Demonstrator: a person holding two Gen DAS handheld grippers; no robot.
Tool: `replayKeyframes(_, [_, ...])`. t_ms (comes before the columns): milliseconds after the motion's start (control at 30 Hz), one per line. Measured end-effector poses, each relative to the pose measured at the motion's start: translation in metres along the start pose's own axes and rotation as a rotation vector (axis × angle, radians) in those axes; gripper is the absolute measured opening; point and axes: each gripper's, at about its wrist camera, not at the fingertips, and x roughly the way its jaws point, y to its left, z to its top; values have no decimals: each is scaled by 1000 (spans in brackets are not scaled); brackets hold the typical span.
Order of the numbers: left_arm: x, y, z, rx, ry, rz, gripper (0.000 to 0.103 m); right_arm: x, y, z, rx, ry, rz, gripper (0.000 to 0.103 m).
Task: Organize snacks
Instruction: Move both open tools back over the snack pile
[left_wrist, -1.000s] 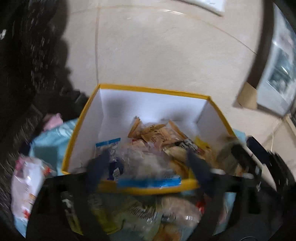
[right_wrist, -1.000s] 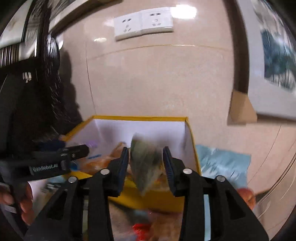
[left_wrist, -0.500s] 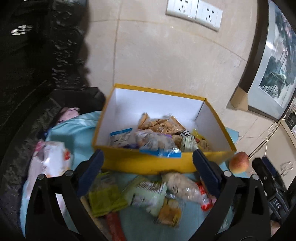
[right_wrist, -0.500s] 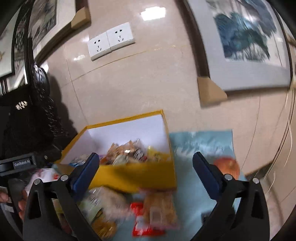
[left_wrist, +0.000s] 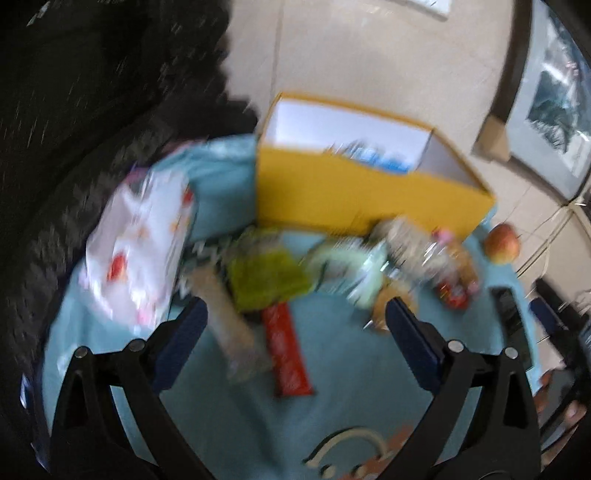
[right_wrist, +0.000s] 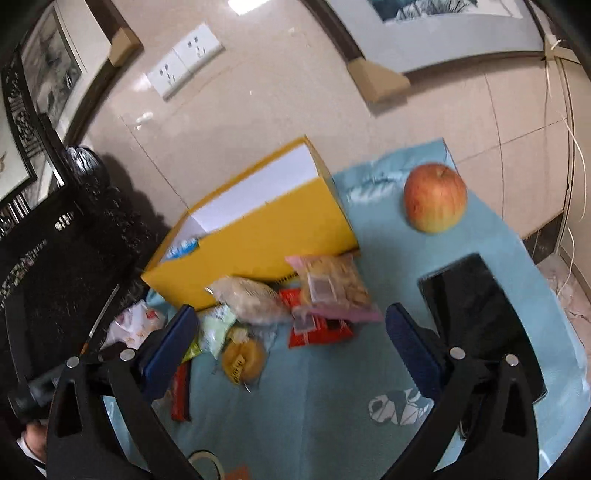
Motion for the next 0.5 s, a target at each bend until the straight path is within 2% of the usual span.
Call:
replayKeyframes(167, [19,20,-25,-49,28,59,99,6,7,-5,-51,22,3,102])
replayKeyframes(500, [46,34,-22,-101,83,103,98,5,9,-4,-62,14,17,102])
